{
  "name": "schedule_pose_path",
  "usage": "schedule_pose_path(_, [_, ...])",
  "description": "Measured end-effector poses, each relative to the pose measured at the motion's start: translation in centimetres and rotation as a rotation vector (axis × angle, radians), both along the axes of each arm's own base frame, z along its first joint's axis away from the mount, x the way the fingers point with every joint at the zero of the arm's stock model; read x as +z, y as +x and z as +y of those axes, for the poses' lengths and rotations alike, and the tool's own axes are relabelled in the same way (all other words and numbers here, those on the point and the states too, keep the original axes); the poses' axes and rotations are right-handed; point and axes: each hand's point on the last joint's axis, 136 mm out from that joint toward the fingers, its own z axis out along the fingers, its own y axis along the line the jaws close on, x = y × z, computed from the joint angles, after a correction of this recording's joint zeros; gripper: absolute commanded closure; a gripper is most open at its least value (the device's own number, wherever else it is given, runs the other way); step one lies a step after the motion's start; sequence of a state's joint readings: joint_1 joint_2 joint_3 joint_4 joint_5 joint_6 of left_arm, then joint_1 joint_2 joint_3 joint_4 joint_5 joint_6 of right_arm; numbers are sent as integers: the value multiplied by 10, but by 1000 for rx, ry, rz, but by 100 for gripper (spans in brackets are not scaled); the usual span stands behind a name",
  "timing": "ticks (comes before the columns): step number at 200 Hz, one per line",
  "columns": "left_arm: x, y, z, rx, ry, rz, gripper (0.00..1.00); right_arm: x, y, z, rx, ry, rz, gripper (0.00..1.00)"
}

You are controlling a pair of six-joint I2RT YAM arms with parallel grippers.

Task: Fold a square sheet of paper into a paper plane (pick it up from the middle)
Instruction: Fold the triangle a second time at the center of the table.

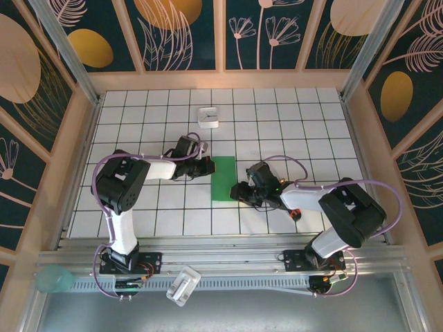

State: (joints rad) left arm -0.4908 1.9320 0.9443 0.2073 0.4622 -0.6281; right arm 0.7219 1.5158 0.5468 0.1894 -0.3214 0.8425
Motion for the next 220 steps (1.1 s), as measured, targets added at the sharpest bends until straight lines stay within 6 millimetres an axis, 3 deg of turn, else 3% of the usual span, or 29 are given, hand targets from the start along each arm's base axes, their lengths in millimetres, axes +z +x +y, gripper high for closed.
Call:
schedule_pose_path(151, [0, 0, 0, -3, 1, -2, 100, 13, 20, 5, -44, 95, -17, 67])
schedule_pose_path(220, [0, 0, 0, -6, 2, -5, 100, 0, 32, 1, -92, 125, 29, 72])
